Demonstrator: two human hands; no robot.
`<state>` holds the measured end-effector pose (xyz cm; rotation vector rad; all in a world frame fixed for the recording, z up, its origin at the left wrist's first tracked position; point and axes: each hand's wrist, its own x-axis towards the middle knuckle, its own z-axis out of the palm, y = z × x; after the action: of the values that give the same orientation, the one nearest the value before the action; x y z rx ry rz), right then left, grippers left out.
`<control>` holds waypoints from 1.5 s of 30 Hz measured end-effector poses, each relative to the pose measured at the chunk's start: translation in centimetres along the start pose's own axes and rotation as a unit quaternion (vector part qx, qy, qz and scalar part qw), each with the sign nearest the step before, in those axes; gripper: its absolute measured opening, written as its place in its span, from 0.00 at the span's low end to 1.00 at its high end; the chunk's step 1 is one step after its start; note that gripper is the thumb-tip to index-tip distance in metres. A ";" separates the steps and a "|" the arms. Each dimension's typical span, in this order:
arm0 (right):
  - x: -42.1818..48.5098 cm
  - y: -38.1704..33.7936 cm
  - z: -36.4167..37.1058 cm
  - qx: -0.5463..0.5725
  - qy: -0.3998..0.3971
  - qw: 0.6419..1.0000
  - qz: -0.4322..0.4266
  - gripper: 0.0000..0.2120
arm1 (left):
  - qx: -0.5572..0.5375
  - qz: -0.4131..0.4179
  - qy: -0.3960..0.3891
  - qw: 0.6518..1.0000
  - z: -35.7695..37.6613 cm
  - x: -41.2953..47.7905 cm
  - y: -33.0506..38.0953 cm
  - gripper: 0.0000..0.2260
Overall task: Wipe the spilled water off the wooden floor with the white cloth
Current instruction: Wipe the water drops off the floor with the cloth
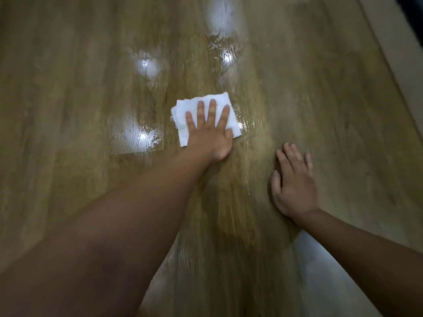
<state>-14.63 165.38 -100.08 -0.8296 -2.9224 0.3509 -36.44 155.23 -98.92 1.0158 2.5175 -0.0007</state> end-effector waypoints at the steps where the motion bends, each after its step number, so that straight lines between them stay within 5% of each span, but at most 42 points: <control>1: -0.1 -0.1 0.0 -0.003 -0.001 1.000 0.001 0.28 | 0.002 0.012 0.008 1.000 0.8 -1.7 0.1 0.27; 9: 2.9 0.9 -2.0 -0.050 -0.088 0.994 -0.047 0.30 | -0.003 0.059 -0.014 0.998 6.5 -15.2 1.1 0.29; 22: 4.0 1.4 -0.7 0.005 -0.043 0.999 -0.009 0.29 | -0.014 -0.002 -0.033 0.999 -2.9 9.4 5.3 0.27; 30: 4.2 1.4 -1.3 -0.012 -0.078 0.997 -0.007 0.30 | -0.059 0.103 0.068 0.991 4.7 -12.6 3.5 0.26; 34: 4.3 1.5 -1.2 -0.008 -0.082 0.997 -0.009 0.30 | 0.007 0.121 0.077 0.990 2.0 -1.6 2.3 0.29; 39: 4.0 1.9 -0.7 -0.010 -0.073 0.997 -0.013 0.30 | -0.006 0.019 0.039 0.999 -6.1 17.8 1.1 0.28; 45: 4.1 1.7 -0.7 -0.024 -0.084 0.996 -0.006 0.30 | -0.011 0.054 0.078 0.995 -1.9 8.2 2.3 0.28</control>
<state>-17.19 169.05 -99.74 -0.8269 -3.1012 0.3676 -40.92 162.58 -99.95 1.1830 2.5921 0.1433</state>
